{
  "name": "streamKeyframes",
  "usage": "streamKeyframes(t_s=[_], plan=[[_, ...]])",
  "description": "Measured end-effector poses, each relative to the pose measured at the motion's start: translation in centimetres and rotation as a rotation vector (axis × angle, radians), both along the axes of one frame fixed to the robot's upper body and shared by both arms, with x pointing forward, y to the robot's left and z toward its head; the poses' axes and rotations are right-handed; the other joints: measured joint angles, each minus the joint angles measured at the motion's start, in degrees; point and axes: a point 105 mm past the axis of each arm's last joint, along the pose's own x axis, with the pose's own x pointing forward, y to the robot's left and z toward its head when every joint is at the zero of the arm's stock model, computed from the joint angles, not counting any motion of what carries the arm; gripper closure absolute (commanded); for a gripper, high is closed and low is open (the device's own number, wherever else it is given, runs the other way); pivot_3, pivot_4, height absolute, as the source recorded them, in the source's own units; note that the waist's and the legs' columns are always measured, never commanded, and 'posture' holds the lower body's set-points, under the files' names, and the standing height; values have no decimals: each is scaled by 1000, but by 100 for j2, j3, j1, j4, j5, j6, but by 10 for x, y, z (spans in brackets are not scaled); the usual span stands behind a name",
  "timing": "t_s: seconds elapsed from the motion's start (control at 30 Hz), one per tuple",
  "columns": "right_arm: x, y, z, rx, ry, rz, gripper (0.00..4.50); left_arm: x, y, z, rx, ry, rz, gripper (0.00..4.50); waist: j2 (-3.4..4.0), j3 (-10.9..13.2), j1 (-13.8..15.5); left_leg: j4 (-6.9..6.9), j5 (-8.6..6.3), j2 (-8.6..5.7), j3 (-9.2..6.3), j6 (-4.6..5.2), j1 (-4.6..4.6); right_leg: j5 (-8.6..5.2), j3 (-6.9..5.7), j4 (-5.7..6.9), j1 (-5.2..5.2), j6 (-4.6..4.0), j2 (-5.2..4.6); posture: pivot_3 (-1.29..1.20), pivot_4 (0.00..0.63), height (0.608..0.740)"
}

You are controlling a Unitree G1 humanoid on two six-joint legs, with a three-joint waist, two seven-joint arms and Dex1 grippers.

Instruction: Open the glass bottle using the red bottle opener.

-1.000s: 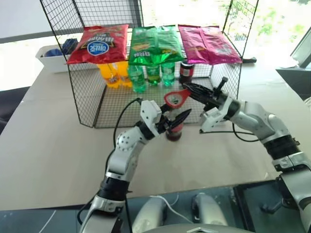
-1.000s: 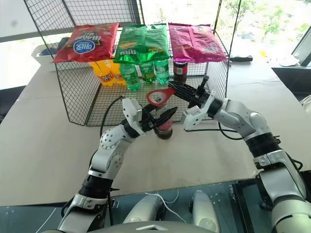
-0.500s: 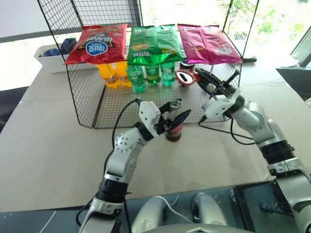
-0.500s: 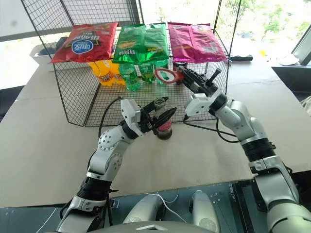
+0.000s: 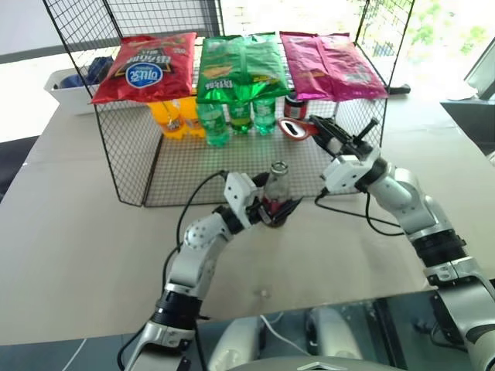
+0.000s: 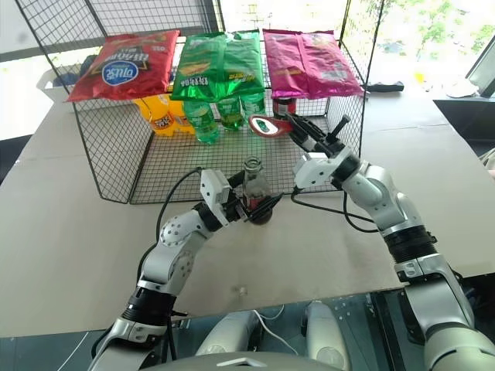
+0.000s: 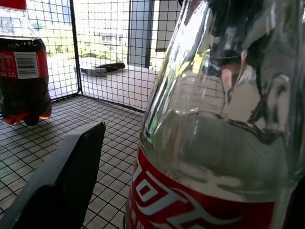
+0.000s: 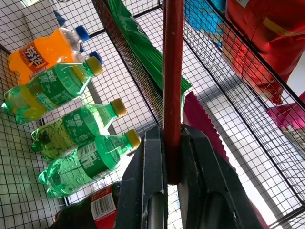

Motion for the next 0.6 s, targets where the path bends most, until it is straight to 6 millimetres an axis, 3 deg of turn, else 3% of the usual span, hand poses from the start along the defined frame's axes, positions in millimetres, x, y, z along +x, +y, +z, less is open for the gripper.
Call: streamKeyframes(t_s=[0.13,0.27,0.37,0.43,0.5,0.6], plan=[[2,-2,-4,50,64,1,4500,-3,1,-1,14,-2,-9,106,0,0,-1,1,0,1,-1,0,0,0,-1,0,1,0,0,0,150,734],[8,-6,-21,130,254,0,4500,-10,1,-4,36,1,-37,106,0,0,-8,2,0,3,-2,0,-1,0,-1,0,1,0,0,0,150,734],[10,-13,-66,251,606,-19,4500,-16,4,-7,56,6,-45,106,4,-2,-3,2,0,6,-7,1,-9,0,-1,0,-4,-1,-5,0,150,734],[4,-16,-99,297,834,-42,3632,-17,7,-10,68,10,-41,60,4,-2,2,5,0,6,-9,1,-18,1,-1,1,-12,-1,-23,0,150,734],[-1,-17,-111,315,943,-54,3045,-18,9,-12,81,16,-35,60,7,-3,-6,8,0,1,1,2,-31,2,4,8,-29,0,-26,0,150,734],[-9,-14,-116,351,1053,-56,1539,-22,13,-21,100,36,-27,60,9,-4,-27,8,0,5,1,1,-28,2,2,12,-30,0,-24,0,150,734]])
